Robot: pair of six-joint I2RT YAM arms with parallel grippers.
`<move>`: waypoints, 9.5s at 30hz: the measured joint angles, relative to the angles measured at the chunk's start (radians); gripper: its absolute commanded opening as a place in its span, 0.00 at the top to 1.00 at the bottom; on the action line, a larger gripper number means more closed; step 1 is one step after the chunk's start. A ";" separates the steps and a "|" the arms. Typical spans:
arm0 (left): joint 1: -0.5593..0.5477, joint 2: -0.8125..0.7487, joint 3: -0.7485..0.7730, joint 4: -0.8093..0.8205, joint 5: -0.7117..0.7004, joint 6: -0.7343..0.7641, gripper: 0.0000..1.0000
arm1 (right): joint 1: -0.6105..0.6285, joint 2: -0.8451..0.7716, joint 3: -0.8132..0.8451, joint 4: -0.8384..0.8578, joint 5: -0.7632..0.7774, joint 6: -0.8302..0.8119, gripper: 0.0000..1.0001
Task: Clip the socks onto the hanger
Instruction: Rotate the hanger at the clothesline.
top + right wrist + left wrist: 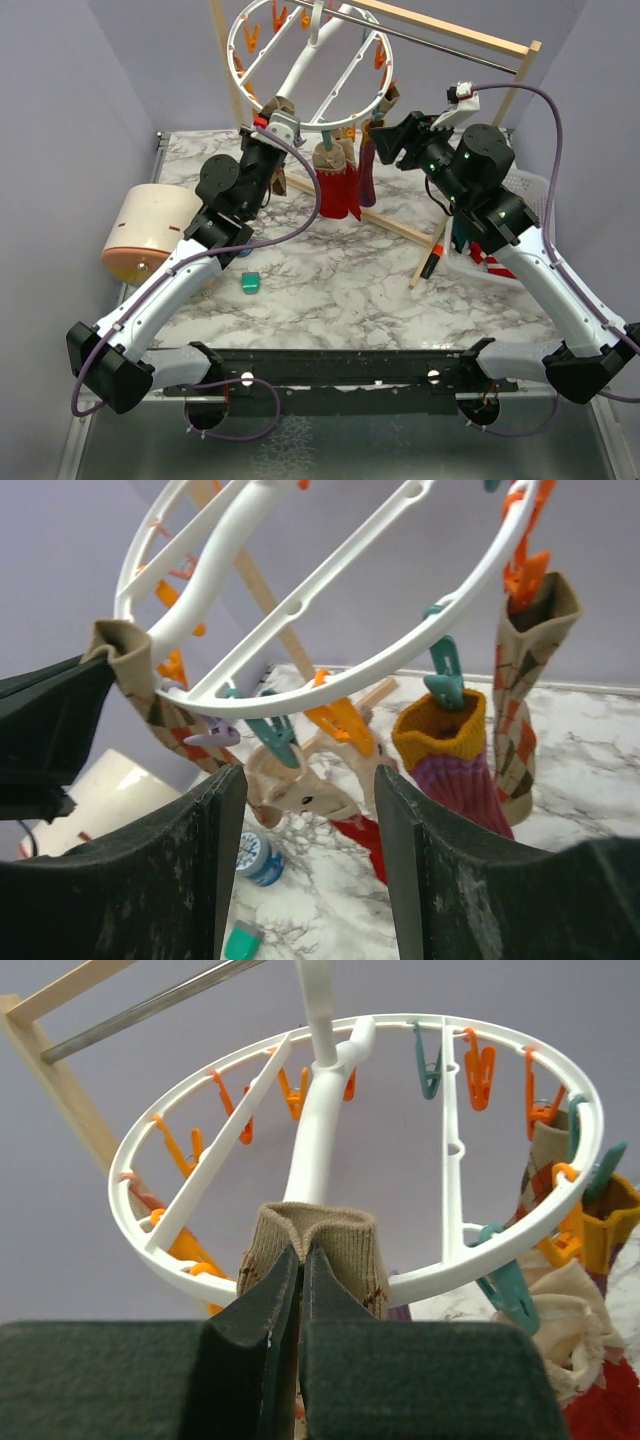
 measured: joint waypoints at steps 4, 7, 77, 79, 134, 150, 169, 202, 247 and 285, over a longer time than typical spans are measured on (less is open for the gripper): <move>0.000 0.003 0.002 -0.002 0.066 -0.017 1.00 | 0.000 -0.002 -0.008 0.019 -0.070 0.041 0.40; 0.000 0.019 0.012 -0.006 0.109 -0.033 1.00 | 0.000 0.001 -0.015 0.022 -0.103 0.081 0.41; 0.000 -0.370 -0.335 -0.154 0.027 -0.006 1.00 | 0.022 0.234 -0.210 0.581 -0.020 1.035 0.77; 0.000 -0.352 -0.335 -0.144 0.023 -0.006 1.00 | 0.017 0.218 -0.216 0.568 -0.014 1.022 0.77; 0.024 0.121 -0.003 0.018 0.175 -0.077 1.00 | -0.046 -0.007 -0.246 0.296 -0.105 0.797 0.39; 0.024 0.016 -0.097 0.031 0.185 -0.077 1.00 | -0.044 -0.182 -0.180 0.080 -0.180 0.490 0.44; 0.024 0.014 -0.064 0.019 0.185 -0.066 1.00 | 0.217 0.078 -0.101 0.195 -0.140 0.540 0.44; 0.003 0.065 -0.024 0.009 0.400 -0.176 1.00 | 0.214 -0.136 -0.182 0.107 0.301 0.192 0.43; -0.165 0.064 -0.143 0.048 0.158 -0.024 1.00 | 0.212 -0.020 -0.046 -0.151 0.301 0.015 0.42; -0.232 0.176 -0.034 0.091 0.309 -0.087 1.00 | 0.212 -0.195 -0.031 -0.158 0.282 0.068 0.42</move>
